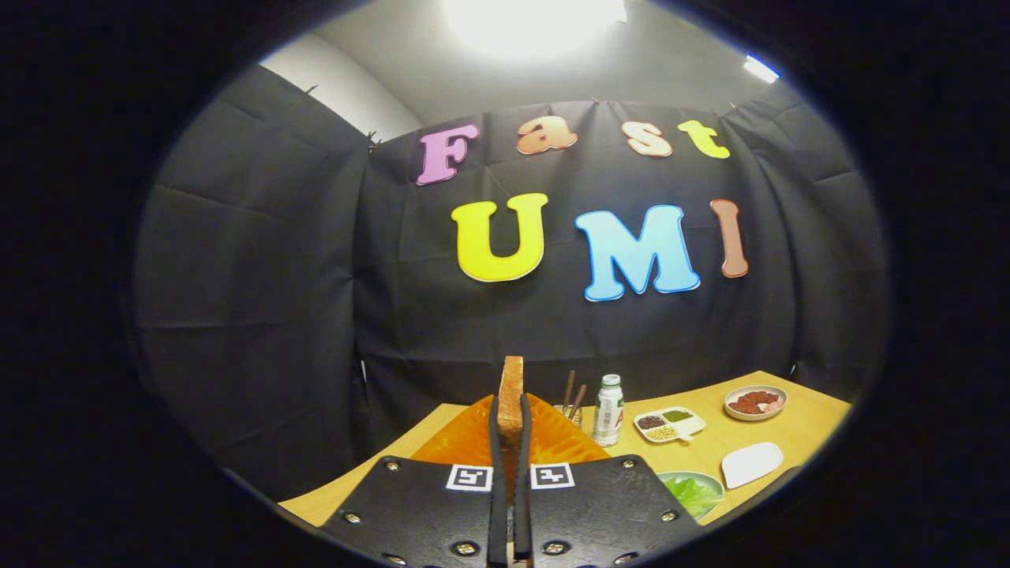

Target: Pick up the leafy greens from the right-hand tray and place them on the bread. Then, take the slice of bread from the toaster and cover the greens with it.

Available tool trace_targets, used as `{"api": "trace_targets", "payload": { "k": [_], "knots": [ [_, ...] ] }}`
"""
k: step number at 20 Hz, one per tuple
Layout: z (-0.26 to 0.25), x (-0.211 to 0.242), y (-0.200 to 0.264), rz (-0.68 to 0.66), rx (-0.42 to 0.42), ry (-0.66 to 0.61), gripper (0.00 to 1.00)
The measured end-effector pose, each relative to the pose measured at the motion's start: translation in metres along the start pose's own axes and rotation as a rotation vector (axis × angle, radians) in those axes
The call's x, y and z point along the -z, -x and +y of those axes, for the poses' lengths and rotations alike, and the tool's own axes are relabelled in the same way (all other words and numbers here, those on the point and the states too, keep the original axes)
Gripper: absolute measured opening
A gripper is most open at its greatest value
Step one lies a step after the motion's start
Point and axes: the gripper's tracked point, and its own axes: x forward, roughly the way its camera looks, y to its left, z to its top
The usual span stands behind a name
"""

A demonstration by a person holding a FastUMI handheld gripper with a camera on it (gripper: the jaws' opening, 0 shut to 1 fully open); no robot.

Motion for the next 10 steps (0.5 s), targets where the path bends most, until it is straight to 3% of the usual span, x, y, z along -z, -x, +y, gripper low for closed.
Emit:
{"api": "trace_targets", "payload": {
  "k": [8,10],
  "knots": [
    [-0.121,0.019,-0.001,0.052,0.2,0.034,0.03],
    [-0.139,0.028,-0.002,0.072,0.216,0.033,0.03]
  ]
}}
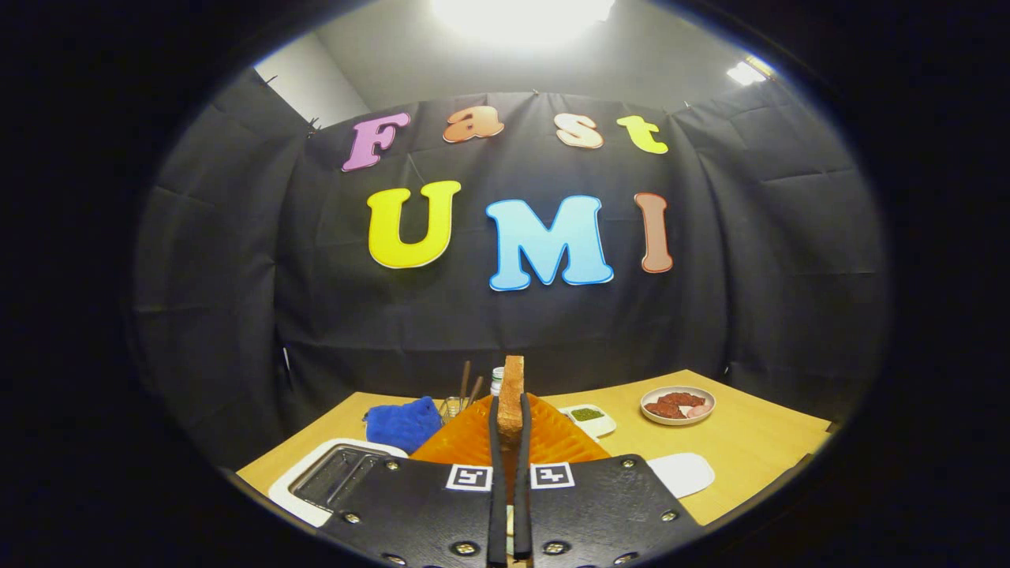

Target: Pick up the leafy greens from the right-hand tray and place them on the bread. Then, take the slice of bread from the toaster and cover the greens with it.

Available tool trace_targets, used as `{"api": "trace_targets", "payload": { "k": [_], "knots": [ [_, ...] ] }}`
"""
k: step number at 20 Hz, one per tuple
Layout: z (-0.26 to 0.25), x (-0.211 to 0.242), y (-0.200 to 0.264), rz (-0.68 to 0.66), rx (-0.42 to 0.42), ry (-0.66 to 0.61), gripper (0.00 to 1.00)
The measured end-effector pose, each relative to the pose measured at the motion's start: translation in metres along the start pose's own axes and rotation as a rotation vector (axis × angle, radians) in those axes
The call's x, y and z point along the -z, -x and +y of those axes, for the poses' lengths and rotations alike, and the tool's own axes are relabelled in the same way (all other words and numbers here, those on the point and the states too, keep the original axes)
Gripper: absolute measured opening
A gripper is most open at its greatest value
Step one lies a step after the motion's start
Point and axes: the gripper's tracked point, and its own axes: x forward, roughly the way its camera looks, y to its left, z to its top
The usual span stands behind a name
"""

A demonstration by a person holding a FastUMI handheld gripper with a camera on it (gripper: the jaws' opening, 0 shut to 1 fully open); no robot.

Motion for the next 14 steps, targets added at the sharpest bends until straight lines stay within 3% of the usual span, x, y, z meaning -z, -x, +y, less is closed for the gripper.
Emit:
{"api": "trace_targets", "payload": {
  "k": [10,14],
  "knots": [
    [-0.046,0.041,-0.011,0.071,0.04,-0.003,0.03],
    [-0.043,0.066,-0.01,0.124,-0.028,-0.016,0.03]
  ]
}}
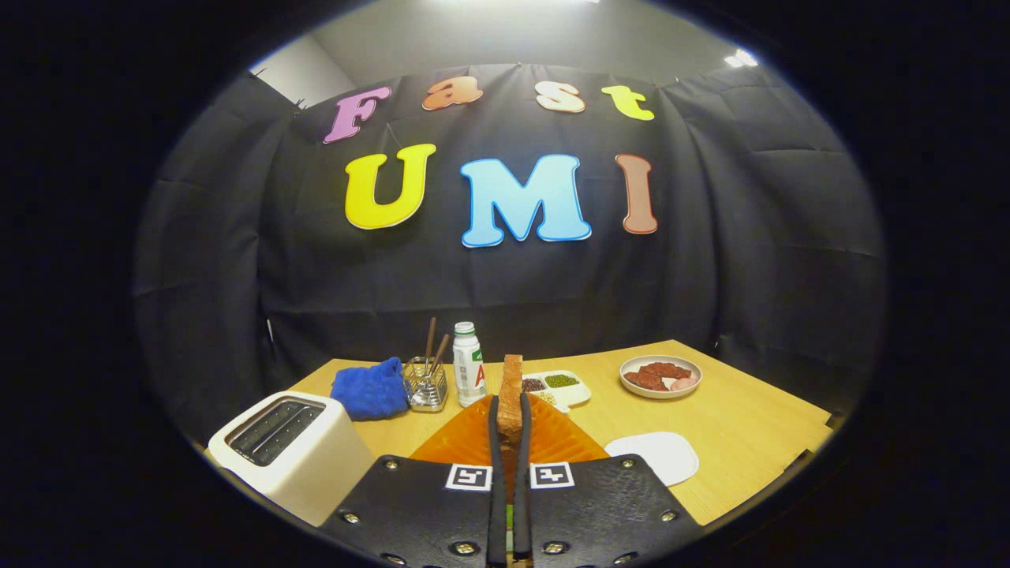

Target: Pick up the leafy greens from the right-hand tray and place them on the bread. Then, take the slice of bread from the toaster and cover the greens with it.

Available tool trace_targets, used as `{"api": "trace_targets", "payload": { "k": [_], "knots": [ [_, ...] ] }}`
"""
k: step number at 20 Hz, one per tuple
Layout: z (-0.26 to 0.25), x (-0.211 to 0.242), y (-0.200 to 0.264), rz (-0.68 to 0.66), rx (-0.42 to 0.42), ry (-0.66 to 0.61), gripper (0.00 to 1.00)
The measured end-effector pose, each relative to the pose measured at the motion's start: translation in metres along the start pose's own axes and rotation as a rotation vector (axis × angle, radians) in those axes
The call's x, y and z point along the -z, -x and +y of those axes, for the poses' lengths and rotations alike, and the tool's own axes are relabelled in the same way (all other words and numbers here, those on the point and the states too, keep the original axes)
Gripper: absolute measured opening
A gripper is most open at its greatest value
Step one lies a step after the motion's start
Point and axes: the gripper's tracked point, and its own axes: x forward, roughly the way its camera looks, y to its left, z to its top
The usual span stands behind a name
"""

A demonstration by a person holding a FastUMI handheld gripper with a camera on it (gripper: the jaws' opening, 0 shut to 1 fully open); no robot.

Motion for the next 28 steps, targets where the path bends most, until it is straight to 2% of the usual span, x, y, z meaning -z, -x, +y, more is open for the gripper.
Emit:
{"api": "trace_targets", "payload": {
  "k": [2,8,16,24,28],
  "knots": [
    [0.001,0.014,-0.002,0.02,-0.035,-0.009,0.03],
    [0.004,0.038,-0.011,0.043,-0.036,0.004,0.04],
    [0.039,0.073,-0.018,0.103,-0.138,-0.032,0.04],
    [0.019,0.086,-0.028,0.117,-0.117,-0.031,0.04],
    [0.007,0.087,-0.03,0.101,-0.095,0.018,0.11]
  ]
}}
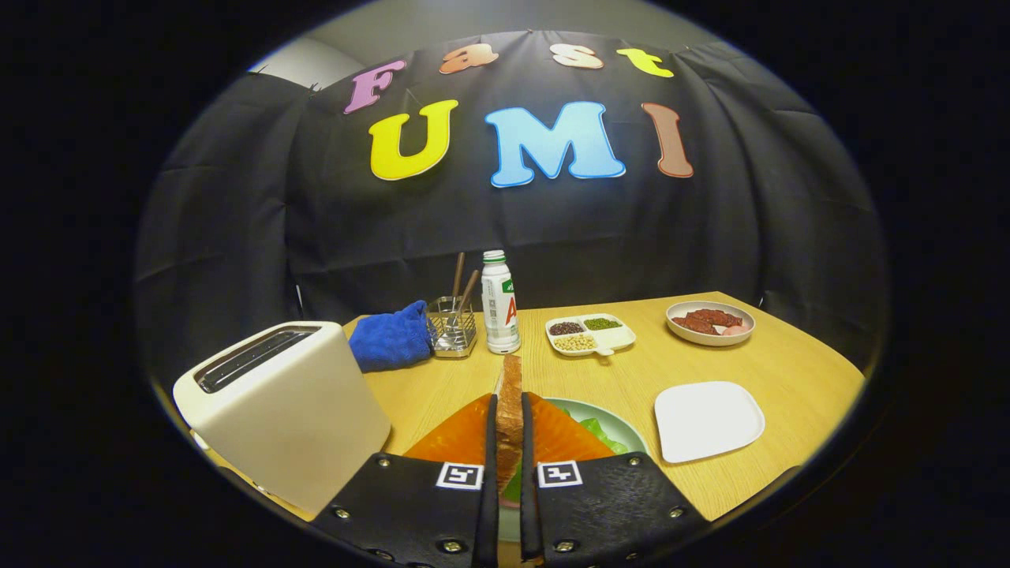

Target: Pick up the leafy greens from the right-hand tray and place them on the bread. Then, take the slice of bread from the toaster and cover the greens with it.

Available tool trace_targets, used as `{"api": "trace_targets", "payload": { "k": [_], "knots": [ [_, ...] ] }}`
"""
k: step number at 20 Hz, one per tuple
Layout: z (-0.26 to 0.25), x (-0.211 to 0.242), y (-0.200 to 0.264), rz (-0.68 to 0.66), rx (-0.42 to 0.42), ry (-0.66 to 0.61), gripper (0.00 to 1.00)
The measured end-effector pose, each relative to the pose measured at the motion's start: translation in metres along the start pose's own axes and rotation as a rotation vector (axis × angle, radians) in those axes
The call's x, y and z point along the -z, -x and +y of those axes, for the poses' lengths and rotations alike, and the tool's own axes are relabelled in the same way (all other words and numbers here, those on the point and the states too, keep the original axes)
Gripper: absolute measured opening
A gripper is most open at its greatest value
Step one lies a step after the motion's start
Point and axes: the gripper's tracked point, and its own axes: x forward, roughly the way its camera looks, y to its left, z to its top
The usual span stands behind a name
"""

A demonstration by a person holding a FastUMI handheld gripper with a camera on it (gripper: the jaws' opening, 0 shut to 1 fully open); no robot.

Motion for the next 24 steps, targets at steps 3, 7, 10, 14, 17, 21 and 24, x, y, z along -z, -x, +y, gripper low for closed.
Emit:
{"api": "trace_targets", "payload": {
  "k": [3,7,10,14,17,21,24],
  "knots": [
    [-0.011,0.003,-0.004,-0.002,0.025,0.02,0.16],
    [-0.026,0.008,-0.007,0.012,0.05,0.021,0.23],
    [-0.033,0.013,-0.009,0.03,0.051,0.017,0.23],
    [-0.039,0.017,-0.009,0.032,0.051,0.055,0.25],
    [-0.048,0.02,-0.012,0.026,0.067,0.104,0.29],
    [-0.056,0.025,-0.012,0.026,0.064,0.16,0.31],
    [-0.067,0.022,-0.006,-0.004,0.074,0.188,0.3]
  ]
}}
